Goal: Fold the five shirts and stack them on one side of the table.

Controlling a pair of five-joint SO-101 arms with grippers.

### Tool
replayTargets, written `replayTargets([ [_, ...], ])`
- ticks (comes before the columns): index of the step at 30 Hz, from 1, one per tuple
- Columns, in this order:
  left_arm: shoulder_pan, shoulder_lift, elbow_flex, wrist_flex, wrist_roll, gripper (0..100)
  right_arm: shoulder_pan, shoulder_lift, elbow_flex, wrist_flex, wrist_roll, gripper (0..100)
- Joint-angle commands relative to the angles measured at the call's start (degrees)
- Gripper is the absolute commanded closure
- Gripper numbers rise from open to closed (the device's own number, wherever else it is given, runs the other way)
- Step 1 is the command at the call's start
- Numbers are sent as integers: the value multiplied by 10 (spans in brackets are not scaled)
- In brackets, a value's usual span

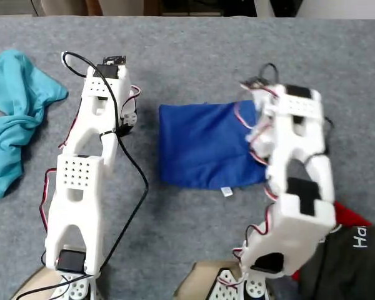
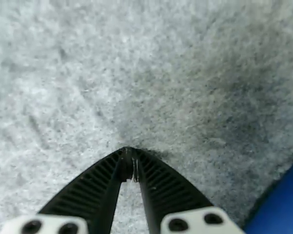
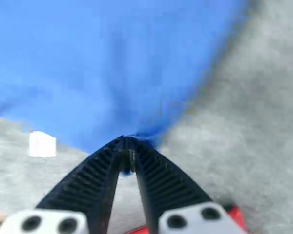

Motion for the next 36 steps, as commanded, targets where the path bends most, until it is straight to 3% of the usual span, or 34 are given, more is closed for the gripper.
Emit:
replayTargets([
  [1,-17,-2,-20,-20,-2,980,67,-70,28,-66,25,995],
  [7,-15,-10,-43,-11,-1,980,64,-165,20,-55,14,994],
  [9,-7,-25,-100,31,0,980,65,-191,21,-25,6,994],
  [11,16,-36,-168,82,11,980,66,-213,23,14,4,994],
  [14,66,-60,-203,81,47,980,89,-255,56,43,4,995],
  [21,180,-118,-149,82,48,980,182,-435,294,-75,20,995],
  [28,156,-51,-119,19,51,980,42,-477,469,-290,22,994],
  [36,129,17,-187,-38,47,980,-36,-346,379,-316,-73,994],
])
